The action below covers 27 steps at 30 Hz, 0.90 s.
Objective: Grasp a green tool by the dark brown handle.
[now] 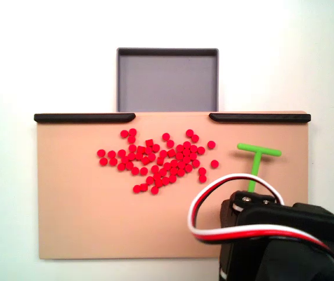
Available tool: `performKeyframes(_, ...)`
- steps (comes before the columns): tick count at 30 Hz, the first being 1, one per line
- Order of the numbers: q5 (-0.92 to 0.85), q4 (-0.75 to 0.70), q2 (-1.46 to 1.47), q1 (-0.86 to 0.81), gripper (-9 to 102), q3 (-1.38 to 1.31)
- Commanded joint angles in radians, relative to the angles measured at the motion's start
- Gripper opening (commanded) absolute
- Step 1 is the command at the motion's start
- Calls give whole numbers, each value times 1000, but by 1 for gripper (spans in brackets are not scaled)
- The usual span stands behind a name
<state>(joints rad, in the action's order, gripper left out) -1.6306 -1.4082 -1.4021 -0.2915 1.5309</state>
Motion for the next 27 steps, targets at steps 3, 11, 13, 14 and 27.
performKeyframes(3, 29, -115, -144, 60, 0, -17)
performKeyframes(11, 106, -166, -219, 230, 0, -11)
performKeyframes(13, 132, -166, -212, 267, 0, -17)
performKeyframes(14, 149, -166, -202, 282, 0, -26)
performKeyframes(27, 144, -164, -219, 308, 0, -14)
